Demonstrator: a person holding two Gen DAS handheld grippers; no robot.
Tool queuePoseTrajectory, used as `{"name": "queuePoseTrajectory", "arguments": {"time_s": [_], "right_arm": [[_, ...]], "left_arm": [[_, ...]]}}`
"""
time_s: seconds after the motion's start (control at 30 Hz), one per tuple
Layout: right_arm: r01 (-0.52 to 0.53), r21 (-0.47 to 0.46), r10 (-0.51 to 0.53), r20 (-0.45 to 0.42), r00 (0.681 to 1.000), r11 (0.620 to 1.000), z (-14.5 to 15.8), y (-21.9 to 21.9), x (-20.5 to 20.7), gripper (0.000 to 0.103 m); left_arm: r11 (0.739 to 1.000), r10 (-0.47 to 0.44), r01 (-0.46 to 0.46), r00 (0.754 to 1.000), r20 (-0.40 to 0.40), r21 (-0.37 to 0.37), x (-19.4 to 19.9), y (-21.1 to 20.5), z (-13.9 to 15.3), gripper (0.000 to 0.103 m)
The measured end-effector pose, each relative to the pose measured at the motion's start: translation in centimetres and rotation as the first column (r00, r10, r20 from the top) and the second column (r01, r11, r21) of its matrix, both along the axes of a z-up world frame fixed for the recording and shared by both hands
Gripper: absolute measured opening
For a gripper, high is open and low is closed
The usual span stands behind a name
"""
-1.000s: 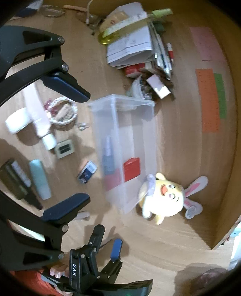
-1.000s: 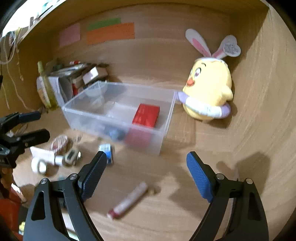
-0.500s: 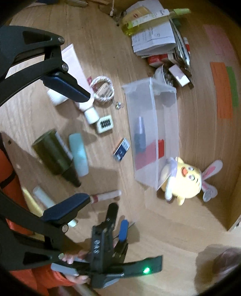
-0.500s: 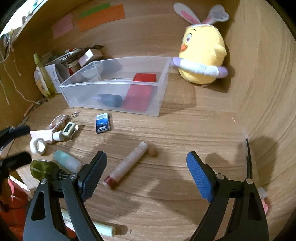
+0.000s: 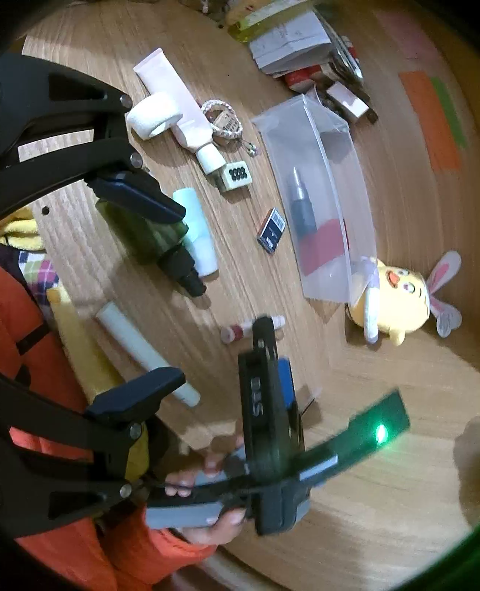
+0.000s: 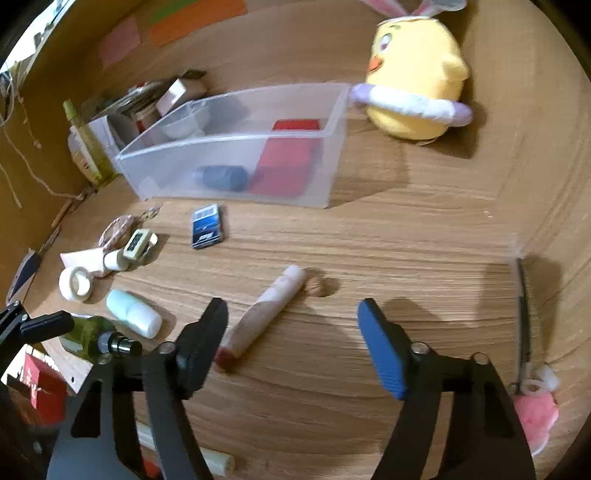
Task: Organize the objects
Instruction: 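Withdraw both tools from the bin toward the remaining tubes, then grasp the white red-capped tube with the right tool while the left grasps the pale tube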
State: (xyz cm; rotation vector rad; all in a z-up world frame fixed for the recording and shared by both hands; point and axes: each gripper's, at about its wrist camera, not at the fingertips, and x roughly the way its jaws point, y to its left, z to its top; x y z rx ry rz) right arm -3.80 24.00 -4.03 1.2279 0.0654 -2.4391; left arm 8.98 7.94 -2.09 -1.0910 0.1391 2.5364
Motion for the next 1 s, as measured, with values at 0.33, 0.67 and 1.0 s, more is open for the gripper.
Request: {"name": "queuePoseTrajectory", "arguments": {"time_s": [0.33,0.67,1.0], "right_arm": [[-0.054,0.089,0.056,-0.026,0.998,0.995,-0.9,-2.4,-0.1,0.030],[-0.058,0.127,0.066,-0.059,0.996,0.990,-0.9,-2.4,0.0,0.014],[-0.055,0.122,0.063,-0.064,0.996,0.991,-0.7,-1.6,0.6,0.014]], "left_arm": [[0.996,-0.086,0.085,0.996,0.021,0.029,0.4,1.1,-0.6,0.076],[0.993,-0.114,0.110,0.990,0.084,0.041,-1.8,1.2,-3.5,0.046],[0.996,-0.088,0.089,0.995,0.051,-0.003,-3.2,1.0,-3.7,0.015]]}}
